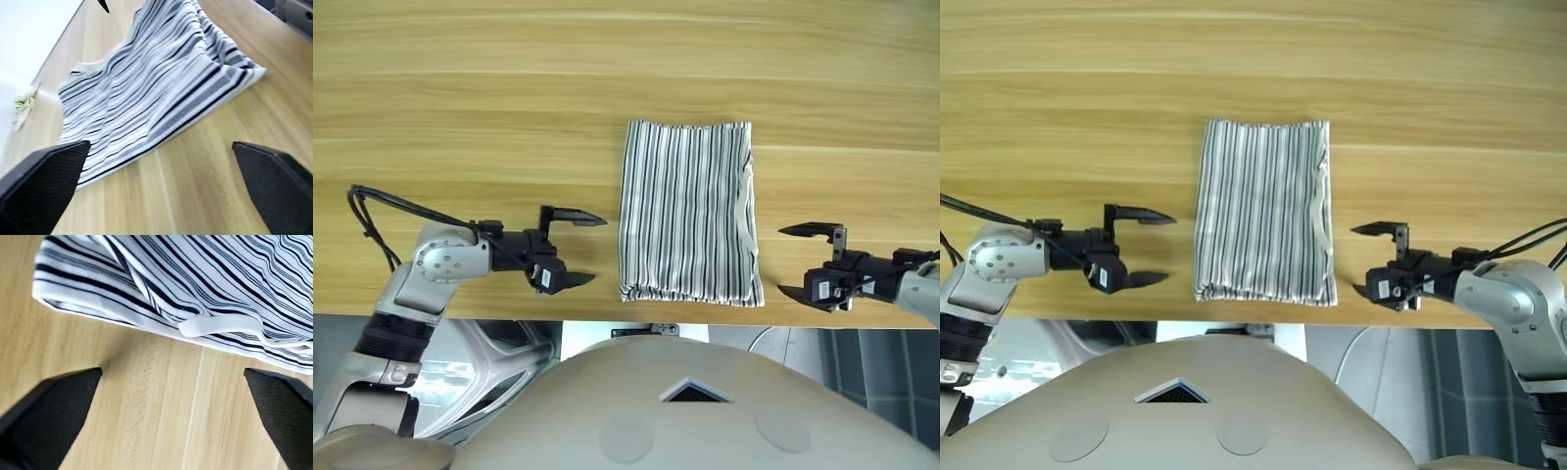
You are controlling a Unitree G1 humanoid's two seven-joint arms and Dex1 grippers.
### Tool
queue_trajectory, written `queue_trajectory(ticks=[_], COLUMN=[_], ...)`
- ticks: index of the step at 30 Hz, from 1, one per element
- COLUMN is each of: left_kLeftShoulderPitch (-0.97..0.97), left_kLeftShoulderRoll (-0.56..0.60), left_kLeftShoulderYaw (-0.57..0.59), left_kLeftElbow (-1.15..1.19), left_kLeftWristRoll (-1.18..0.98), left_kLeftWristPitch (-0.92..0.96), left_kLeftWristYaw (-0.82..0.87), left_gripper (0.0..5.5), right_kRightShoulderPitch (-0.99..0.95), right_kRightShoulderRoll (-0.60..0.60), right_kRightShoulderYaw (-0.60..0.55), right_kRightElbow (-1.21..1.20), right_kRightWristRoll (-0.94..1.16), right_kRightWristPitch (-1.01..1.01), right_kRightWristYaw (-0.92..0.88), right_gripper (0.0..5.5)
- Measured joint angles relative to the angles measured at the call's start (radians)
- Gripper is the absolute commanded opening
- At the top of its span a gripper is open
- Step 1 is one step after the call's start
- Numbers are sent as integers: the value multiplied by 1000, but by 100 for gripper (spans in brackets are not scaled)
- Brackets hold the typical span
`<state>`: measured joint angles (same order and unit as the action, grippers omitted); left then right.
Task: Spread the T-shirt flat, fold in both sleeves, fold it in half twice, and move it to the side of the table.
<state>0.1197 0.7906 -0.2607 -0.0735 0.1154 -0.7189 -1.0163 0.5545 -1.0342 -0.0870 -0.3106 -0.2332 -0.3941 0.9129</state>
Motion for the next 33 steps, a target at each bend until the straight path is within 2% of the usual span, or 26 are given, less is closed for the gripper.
queue_trajectory(ticks=[11,20,33], left_kLeftShoulderPitch=[27,17,-8], left_kLeftShoulderRoll=[62,65,-37], left_kLeftShoulderYaw=[-98,-153,-203], left_kLeftElbow=[-42,-3,37], left_kLeftWristRoll=[-45,-1,40], left_kLeftWristPitch=[-19,-61,-60], left_kLeftWristYaw=[-26,-14,82], left_gripper=[540,540,540], right_kRightShoulderPitch=[13,13,-31], right_kRightShoulderRoll=[16,26,32], right_kRightShoulderYaw=[122,157,197], right_kRightElbow=[-91,-117,-115], right_kRightWristRoll=[20,21,20], right_kRightWristPitch=[-29,-19,-8], right_kRightWristYaw=[-9,-18,-20], right_gripper=[539,539,539])
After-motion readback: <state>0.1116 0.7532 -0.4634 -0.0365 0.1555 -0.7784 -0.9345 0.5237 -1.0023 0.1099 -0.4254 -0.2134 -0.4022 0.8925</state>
